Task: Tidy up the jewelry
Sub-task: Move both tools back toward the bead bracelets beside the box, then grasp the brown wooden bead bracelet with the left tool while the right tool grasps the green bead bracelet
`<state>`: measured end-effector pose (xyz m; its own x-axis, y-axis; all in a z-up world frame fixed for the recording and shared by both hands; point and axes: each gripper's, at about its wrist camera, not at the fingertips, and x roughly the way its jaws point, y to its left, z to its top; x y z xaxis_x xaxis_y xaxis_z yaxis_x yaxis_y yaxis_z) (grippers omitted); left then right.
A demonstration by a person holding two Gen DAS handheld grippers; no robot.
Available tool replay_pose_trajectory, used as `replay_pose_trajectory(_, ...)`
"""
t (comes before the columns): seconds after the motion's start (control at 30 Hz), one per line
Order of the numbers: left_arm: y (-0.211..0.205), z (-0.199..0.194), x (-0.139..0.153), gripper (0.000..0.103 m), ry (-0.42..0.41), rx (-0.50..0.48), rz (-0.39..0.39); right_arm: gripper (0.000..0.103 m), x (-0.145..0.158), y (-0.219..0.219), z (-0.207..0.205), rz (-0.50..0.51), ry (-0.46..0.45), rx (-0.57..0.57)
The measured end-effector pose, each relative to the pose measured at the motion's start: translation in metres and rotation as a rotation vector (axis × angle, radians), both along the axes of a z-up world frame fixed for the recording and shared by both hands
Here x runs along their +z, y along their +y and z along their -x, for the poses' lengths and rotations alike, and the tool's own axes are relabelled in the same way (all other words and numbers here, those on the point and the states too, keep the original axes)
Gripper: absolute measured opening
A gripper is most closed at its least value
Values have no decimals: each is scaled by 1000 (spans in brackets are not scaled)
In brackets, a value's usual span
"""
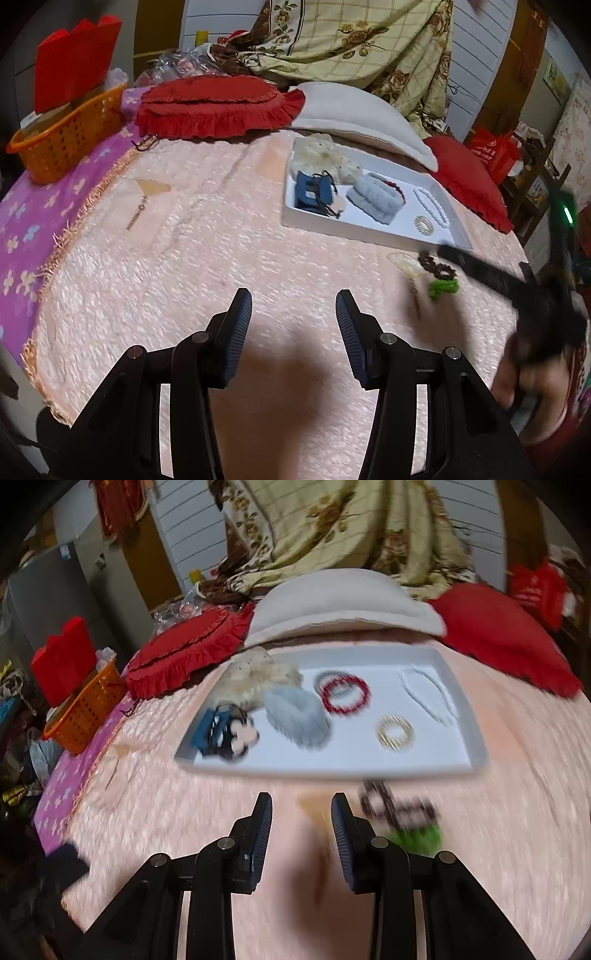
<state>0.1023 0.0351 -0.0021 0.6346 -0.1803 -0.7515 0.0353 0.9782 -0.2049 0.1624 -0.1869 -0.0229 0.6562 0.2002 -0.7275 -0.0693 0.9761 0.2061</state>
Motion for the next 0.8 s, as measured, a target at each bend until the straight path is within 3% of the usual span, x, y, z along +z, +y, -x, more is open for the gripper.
replay_pose_trajectory(0.1, -9, 9, 2, 47, 2, -17, -7, 31, -10, -13, 34, -8, -5, -62)
replay_pose_trajectory(0.3, -21, 27, 17, 47, -16, -25, -28, 32, -33, -44, 65, -126, 44, -193)
replay_pose_trajectory(0.43, -25, 41, 24, 47, -35, -21, -47, 32, -31, -55, 77, -122, 32, -217)
replay_pose_trajectory(0.6, -41, 43, 12, 47, 19, -49, -44, 32, -30, -71, 84, -109, 20, -249)
replay_pose_trajectory(0.8, -55, 51, 6, 47, 23, -94, -64, 32, -33, -81, 83, -94, 39, -237)
